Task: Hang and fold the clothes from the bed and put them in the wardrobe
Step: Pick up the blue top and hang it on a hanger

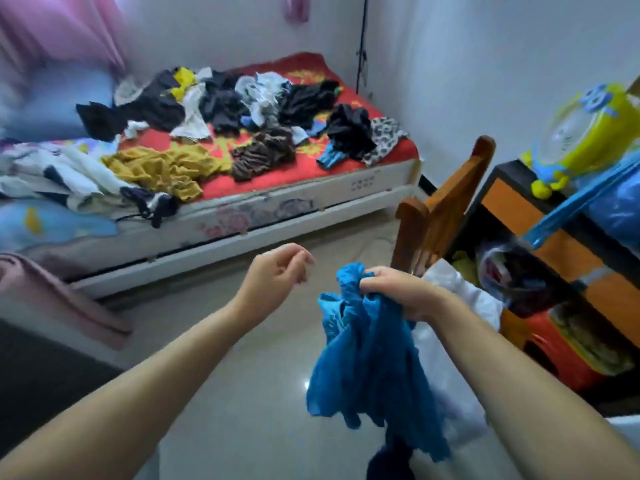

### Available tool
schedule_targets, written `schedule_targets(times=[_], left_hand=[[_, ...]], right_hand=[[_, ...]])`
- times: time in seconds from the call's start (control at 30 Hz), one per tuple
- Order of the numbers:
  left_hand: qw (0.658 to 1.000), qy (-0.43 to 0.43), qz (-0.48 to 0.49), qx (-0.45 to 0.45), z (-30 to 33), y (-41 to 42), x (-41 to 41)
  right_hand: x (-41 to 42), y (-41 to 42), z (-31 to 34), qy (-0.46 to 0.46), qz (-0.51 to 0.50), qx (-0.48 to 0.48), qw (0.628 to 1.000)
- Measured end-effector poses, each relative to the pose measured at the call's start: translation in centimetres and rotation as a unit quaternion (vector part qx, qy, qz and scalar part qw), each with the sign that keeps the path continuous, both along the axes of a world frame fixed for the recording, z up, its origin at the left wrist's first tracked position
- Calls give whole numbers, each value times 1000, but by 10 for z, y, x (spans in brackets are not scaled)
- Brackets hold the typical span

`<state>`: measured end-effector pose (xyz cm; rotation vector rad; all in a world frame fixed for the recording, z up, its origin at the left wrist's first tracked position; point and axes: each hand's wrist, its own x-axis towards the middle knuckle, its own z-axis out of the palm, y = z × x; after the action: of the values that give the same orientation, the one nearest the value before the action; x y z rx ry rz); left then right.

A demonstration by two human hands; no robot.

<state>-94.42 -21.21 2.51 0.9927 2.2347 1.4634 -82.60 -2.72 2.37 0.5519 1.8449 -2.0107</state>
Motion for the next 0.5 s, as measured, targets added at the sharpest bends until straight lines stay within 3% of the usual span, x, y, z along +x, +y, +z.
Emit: schedule_targets(times=[0.13, 0.27, 0.37, 0.43, 0.5], left_hand=[[997, 6, 27, -71, 33, -62, -43], [993, 43, -76, -78, 55, -110, -46], [988, -8, -138, -65, 66, -140, -48], [993, -45, -91, -57, 69, -157, -53], [998, -23, 9, -54, 73, -174, -64]], right_hand=[[-52, -53, 71, 30, 176, 52, 983], [-98, -99, 119, 60, 327, 62, 941], [-133, -117, 129, 64, 378, 51, 922], [-160, -121, 127, 55, 400, 58, 913], [-188, -123, 118, 38, 397, 73, 914]])
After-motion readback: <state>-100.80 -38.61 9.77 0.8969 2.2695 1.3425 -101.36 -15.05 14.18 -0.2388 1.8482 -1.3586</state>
